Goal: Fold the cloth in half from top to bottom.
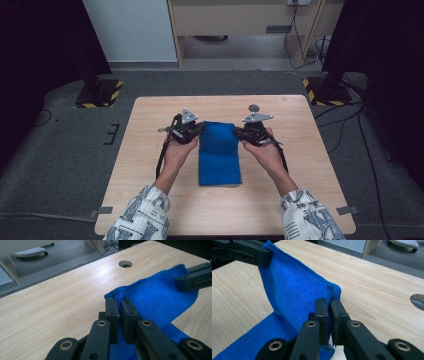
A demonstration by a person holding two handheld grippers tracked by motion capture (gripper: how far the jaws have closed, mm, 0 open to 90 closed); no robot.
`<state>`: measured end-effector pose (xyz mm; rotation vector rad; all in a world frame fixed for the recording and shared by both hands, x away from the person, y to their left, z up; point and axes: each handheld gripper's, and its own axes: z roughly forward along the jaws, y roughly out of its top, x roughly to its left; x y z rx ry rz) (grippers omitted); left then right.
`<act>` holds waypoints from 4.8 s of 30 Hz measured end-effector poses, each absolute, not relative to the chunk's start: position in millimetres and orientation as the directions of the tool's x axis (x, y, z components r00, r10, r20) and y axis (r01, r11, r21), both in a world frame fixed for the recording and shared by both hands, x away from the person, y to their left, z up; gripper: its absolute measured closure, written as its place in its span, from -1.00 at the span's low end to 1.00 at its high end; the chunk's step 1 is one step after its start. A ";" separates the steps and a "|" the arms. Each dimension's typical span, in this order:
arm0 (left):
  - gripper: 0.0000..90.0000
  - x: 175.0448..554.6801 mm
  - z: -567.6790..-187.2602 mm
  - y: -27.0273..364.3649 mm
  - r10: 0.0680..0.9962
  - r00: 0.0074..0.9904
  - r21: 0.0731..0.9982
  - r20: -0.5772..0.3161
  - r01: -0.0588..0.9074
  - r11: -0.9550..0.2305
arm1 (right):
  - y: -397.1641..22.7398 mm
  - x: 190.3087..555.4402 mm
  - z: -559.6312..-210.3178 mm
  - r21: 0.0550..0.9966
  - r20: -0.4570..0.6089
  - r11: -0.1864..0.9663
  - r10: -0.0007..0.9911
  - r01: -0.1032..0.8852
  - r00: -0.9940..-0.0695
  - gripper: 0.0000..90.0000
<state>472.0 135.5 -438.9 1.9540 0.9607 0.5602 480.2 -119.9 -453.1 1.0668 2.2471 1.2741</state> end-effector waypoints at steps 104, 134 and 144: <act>0.86 395.7 -492.8 143.6 0.744 0.662 0.822 -0.091 0.472 -0.320 | -129.5 417.1 -503.9 0.806 0.094 0.374 0.684 0.459 -0.724 0.76; 0.82 396.6 -509.1 142.7 0.730 0.680 0.786 -0.066 0.486 -0.382 | -117.7 440.7 -509.6 0.756 0.141 0.379 0.703 0.534 -0.697 -0.02; 0.82 394.8 -509.2 143.6 0.729 0.681 0.785 -0.071 0.489 -0.380 | -119.3 439.8 -511.2 0.743 0.151 0.400 0.680 0.537 -0.717 0.63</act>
